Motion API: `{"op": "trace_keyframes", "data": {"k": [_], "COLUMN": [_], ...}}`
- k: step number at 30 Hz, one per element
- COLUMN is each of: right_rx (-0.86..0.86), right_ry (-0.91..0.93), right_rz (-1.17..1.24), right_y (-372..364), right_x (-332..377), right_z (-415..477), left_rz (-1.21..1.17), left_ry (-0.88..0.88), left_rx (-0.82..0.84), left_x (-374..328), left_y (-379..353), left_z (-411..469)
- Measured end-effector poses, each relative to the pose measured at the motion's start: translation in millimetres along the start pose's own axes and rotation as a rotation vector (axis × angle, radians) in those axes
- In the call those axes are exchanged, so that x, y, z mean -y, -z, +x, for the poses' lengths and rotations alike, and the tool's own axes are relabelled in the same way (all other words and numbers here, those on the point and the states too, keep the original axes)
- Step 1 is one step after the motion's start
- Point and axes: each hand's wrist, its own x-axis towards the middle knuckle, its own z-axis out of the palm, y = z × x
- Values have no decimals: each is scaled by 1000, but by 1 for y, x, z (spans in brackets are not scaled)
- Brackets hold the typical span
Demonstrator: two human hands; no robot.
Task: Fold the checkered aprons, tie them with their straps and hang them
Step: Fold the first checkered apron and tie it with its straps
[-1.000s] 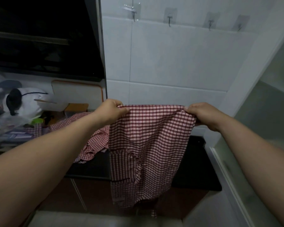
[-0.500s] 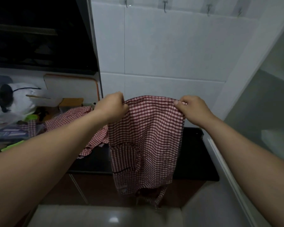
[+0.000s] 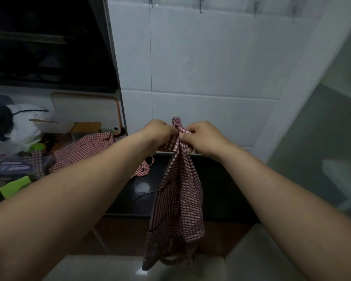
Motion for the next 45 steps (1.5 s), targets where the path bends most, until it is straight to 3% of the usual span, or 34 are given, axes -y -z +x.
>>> {"op": "trace_keyframes", "data": {"k": [13, 27, 30, 34, 36, 38, 40, 42, 45], "right_rx": [-62, -76, 10, 367, 332, 48, -166, -83, 123], "right_ry": [22, 75, 107, 87, 61, 148, 247, 302, 286], "right_rz": [22, -20, 74, 383, 416, 269, -27, -258, -372], "right_y": [-16, -28, -27, -24, -17, -2, 19, 35, 42], "right_x": [20, 27, 29, 16, 7, -2, -9, -9, -2], "right_z": [-12, -19, -23, -32, -33, -24, -14, -6, 3], "left_rz": [9, -27, -86, -90, 54, 248, 400, 523, 614], "left_ry": [34, 5, 1, -21, -107, -231, -333, -409, -468], "left_rx": [-117, -34, 34, 117, 125, 147, 194, 234, 292], "left_x": [-2, 3, 7, 12, 13, 9, 3, -5, -15], "left_y": [14, 18, 17, 27, 35, 45, 55, 64, 74], "left_z": [-1, -4, -7, -9, -10, -15, -19, -21, -21]}}
